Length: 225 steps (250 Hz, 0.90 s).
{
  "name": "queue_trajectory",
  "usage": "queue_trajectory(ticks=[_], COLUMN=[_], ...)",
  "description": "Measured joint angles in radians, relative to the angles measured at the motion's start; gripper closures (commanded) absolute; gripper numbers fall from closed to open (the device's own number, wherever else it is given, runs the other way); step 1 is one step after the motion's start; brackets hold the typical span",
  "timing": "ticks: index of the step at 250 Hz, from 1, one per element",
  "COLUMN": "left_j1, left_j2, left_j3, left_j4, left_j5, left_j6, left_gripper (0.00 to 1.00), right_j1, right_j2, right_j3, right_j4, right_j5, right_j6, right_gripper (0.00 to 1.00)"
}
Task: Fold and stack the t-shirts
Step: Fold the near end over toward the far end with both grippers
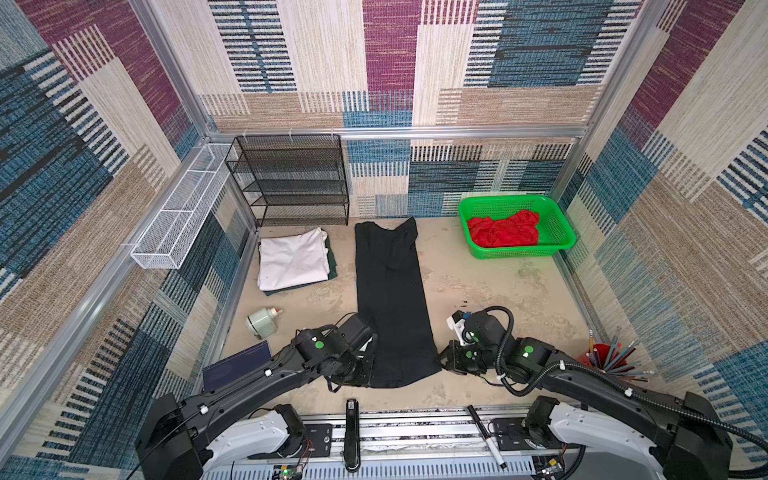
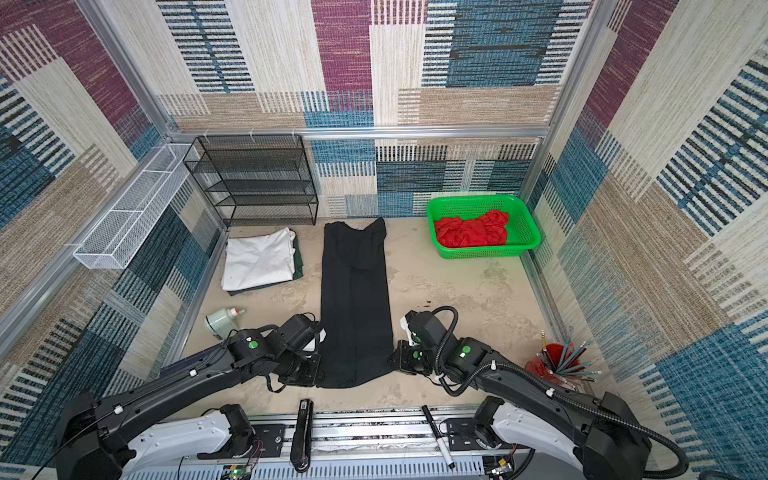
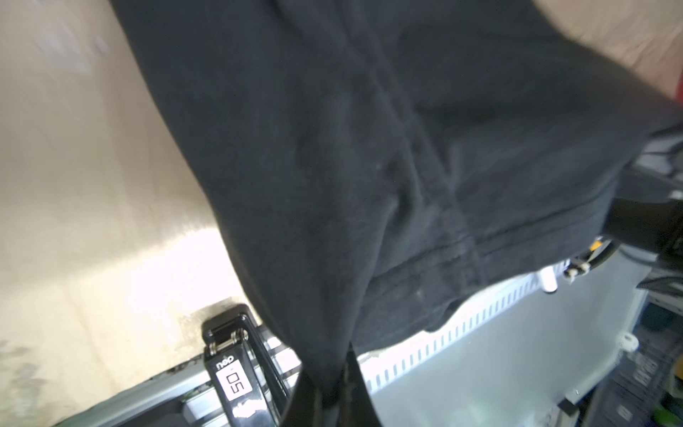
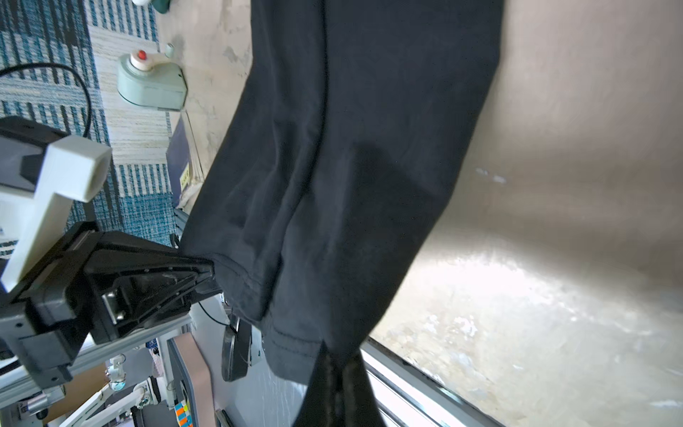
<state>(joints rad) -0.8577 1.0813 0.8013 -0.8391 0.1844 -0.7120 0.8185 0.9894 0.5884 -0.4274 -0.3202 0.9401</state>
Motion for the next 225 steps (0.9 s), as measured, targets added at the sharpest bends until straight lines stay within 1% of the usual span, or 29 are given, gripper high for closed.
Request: queue_trajectory(ticks=[30,41,74,122,171,225], left_j1=[0.044,0.069,0.146,0.257,0.336,0.419], left_j2=[0.013,0.019,0.046,0.150,0.287,0.428], left_j3=[0.060,0.073,0.100,0.168,0.286,0.418], left_j4=[-0.027,-0.029,-0.006,0.077,0.123,0.155], left_j5=[-0.075,-0.092,-0.120,-0.124,-0.122,-0.094], left_j6=[0.037,0.055,0.108,0.202,0.277,0.327], left_gripper=[1.00,1.00,1.00,1.00,1.00,1.00], right_j1=[-0.027,-0.044,-0.100,-0.183,-0.246,-0.302], right_j2=[0.046,0.065,0.118,0.221,0.399,0.521], right_j3=[0.048,0.057,0.082,0.172,0.295,0.401], right_j4=[0.008,0.017,0.061,0.147,0.198,0.231], right_j5=[0.045,0.062,0.063,0.066,0.058,0.057], right_j6=[-0.011,-0.020,-0.054,-0.132,-0.216,-0.274], right_gripper=[1.00,1.00,1.00,1.00,1.00,1.00])
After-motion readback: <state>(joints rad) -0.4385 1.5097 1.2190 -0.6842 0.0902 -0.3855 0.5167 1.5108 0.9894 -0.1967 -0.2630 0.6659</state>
